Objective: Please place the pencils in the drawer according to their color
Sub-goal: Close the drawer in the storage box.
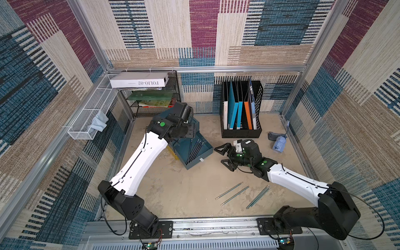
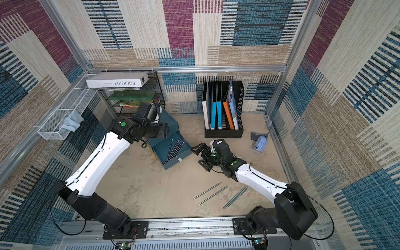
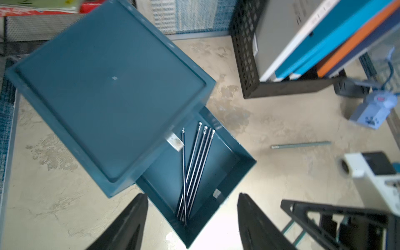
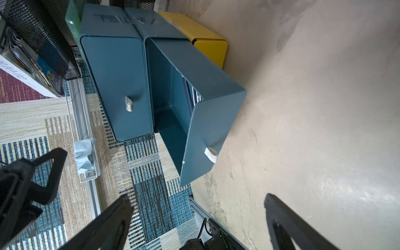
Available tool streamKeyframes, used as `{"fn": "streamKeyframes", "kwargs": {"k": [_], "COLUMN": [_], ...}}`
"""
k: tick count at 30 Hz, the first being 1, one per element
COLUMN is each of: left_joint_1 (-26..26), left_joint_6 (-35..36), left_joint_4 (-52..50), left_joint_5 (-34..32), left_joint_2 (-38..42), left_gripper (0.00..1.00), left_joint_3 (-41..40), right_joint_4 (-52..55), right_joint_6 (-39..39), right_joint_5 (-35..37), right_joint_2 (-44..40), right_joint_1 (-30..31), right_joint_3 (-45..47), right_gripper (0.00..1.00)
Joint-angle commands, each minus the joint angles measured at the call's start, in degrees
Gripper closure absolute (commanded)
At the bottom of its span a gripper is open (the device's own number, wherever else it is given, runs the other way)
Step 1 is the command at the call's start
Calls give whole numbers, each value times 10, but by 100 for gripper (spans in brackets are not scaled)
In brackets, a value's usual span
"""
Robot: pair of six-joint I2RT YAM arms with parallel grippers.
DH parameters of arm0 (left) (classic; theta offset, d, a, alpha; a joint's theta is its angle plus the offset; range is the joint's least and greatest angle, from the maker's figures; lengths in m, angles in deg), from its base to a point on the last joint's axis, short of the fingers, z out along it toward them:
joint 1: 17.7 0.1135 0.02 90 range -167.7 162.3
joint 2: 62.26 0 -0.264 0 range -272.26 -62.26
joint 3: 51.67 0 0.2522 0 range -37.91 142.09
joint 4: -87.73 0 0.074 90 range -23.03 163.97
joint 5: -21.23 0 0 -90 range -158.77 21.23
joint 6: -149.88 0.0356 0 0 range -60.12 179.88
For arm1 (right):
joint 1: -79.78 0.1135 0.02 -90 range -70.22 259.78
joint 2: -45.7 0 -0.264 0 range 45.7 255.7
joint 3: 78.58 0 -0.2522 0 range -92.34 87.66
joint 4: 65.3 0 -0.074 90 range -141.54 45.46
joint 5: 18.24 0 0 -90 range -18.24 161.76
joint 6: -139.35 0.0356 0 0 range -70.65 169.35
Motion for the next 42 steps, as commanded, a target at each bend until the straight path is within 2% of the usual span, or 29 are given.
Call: {"fn": "streamKeyframes", "kwargs": {"k": [1,8,15,27,35,42], "left_joint_1": [50,133,173,183,183,183], "left_joint_6": [-23,-18,-17,-28,-39,-46], "left_joint_4": [-23,-28,-26,-10,11,22], "left_joint_5": [36,55,52,78,100,113], "left_joint_2": [-20,-77,-117,-133,-118,-108], "left_gripper": [30,29,30,31,33,35], "left_joint_3": [26,46,27,-35,-83,-110], "right_joint_4": [-55,-81,-108,-208,-354,-426], "right_joint_6": [3,4,11,50,76,82], "right_joint_5": [-4,-10,-21,-29,19,57], "right_joint_2": [22,75,149,307,371,419], "right_joint_1": [10,18,24,31,39,54], "right_joint_3": [-16,-53,-115,-253,-293,-320], "right_gripper": [1,1,1,1,1,1]}}
